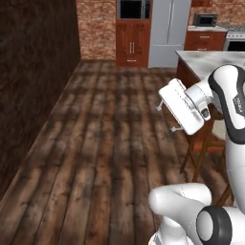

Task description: There is a wine glass and glass cup on the dining counter. Place the wine bottle next to the wine glass and the juice bottle next to the glass cup.

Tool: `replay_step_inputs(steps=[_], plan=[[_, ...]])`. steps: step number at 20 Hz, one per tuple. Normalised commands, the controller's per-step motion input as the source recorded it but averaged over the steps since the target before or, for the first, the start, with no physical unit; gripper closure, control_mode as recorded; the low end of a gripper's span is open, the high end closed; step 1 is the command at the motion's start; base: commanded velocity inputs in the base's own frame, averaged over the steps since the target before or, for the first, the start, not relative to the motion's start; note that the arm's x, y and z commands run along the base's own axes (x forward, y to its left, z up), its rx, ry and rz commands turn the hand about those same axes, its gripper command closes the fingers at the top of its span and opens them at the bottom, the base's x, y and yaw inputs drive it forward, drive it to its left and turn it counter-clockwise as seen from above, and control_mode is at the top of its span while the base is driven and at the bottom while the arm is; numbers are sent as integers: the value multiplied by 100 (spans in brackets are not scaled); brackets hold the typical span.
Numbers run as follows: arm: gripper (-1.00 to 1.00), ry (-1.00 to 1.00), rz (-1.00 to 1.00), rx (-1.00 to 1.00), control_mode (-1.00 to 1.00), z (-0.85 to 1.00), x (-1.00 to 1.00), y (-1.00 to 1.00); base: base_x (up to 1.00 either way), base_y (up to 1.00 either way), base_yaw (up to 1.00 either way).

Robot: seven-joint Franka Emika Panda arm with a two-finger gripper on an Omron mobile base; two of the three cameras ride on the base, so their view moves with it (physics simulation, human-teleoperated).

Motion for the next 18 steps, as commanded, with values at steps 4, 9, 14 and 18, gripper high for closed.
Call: replay_step_inputs(steps=[4,9,14,18], plan=[[-100,0,0,0,100,0,0,0,73,0,0],[-100,0,0,0,100,0,0,0,71,0,0],[-100,0,0,0,100,0,0,0,65,0,0],[-100,0,0,0,100,0,0,0,54,0,0]])
